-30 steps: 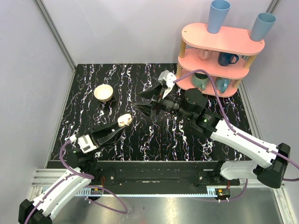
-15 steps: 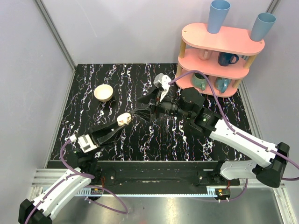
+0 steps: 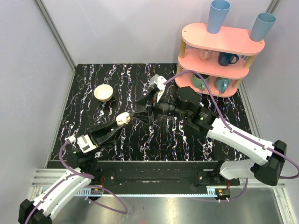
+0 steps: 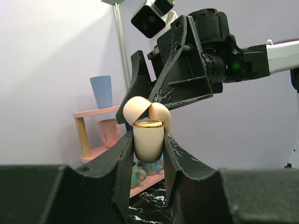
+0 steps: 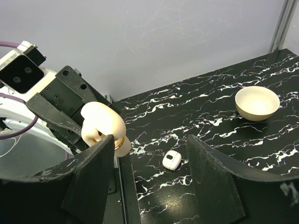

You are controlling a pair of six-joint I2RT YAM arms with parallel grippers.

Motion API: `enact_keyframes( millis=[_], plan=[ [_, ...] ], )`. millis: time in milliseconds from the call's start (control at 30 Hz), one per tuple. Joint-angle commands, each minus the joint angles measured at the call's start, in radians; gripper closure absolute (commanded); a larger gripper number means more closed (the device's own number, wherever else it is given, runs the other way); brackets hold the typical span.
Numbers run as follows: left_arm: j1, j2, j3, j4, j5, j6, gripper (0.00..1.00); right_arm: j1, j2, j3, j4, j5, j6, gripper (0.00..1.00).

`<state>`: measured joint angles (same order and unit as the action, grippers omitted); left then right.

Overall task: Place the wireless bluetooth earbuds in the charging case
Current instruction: Open the charging case.

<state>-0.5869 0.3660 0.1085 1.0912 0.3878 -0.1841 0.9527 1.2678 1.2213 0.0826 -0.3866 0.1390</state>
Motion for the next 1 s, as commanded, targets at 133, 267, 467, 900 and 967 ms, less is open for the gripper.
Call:
enact_keyframes(
  millis=[133,267,467,900,967],
  plan=[
    [-0.002,0.01,0.008,0.064,0.002,0.005,1.0,-0.006,-0.007,0.035,0.025,-0.014,0.014,0.29],
    [-0.004,0.013,0.005,0.068,0.005,0.0,1.0,-0.005,0.002,0.041,0.032,-0.026,0.019,0.29],
    [-0.002,0.007,0.005,0.067,0.003,-0.003,1.0,-0.005,0.005,0.035,0.055,-0.037,0.033,0.28],
    [-0.002,0.008,0.007,0.064,0.046,-0.014,1.0,-0.006,0.025,0.053,0.054,-0.02,0.019,0.28],
    [-0.004,0.005,0.008,0.062,0.056,-0.014,1.0,-0.005,0.027,0.053,0.06,-0.015,0.016,0.28]
  ],
)
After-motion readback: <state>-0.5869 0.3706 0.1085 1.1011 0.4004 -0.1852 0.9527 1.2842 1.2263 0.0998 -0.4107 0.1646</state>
